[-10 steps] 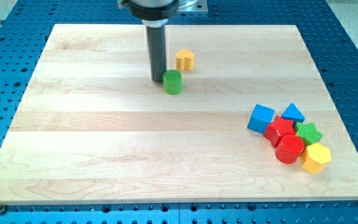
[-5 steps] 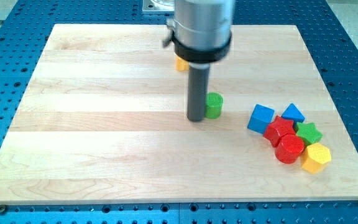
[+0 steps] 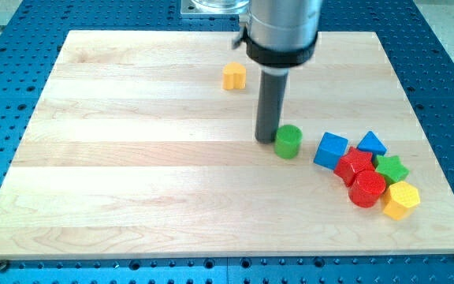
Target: Push the green circle into the red star
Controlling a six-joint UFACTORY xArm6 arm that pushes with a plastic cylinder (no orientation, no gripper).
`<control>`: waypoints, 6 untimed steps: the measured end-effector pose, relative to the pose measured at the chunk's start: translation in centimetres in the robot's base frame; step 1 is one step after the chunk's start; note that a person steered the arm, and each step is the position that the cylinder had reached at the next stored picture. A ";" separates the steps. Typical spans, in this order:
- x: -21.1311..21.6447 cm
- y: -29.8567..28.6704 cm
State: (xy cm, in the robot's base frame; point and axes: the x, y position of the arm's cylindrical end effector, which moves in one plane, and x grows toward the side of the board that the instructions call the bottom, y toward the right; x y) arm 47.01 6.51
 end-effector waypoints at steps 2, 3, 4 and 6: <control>-0.5 0.7; -0.7 1.7; 3.9 1.8; 4.9 3.1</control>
State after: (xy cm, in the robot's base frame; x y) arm 51.88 9.59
